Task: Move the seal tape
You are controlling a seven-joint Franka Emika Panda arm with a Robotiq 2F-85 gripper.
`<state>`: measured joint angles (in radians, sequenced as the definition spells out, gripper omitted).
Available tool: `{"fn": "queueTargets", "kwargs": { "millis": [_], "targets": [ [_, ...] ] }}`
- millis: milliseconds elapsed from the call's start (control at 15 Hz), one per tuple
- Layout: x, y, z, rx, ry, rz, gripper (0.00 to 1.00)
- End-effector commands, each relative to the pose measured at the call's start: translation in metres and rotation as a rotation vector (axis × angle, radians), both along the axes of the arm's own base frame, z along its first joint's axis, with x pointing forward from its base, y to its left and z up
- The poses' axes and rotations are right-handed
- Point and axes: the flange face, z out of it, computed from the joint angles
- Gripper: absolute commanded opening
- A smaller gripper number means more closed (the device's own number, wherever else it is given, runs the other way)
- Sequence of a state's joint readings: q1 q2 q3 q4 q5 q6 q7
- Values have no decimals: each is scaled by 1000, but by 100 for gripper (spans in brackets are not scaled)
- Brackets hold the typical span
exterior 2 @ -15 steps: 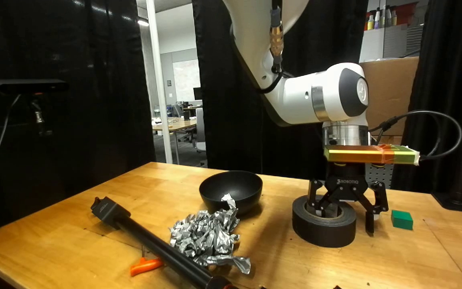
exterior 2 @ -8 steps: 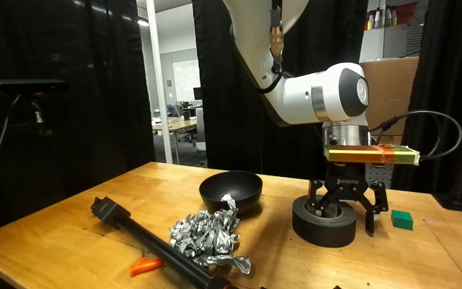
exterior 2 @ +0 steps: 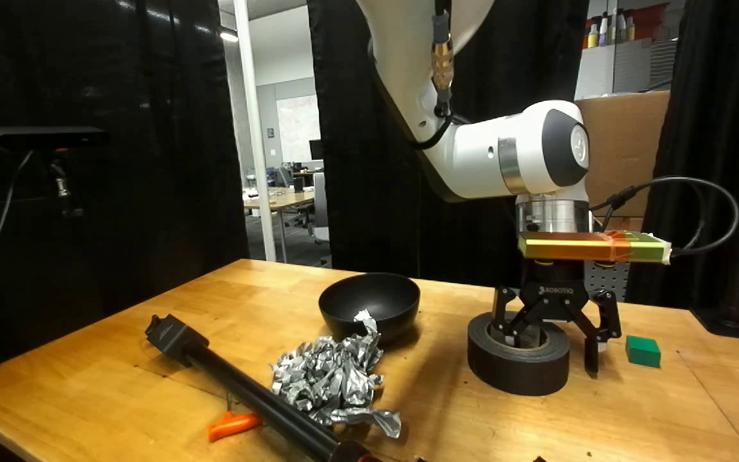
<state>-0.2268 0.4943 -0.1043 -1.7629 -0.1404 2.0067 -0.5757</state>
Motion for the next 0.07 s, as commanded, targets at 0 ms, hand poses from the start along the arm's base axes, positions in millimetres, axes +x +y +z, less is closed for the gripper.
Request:
{"fn": "queueTargets", "kwargs": {
  "millis": [0],
  "targets": [
    [0,0,1,0,1,0,100]
  ]
}}
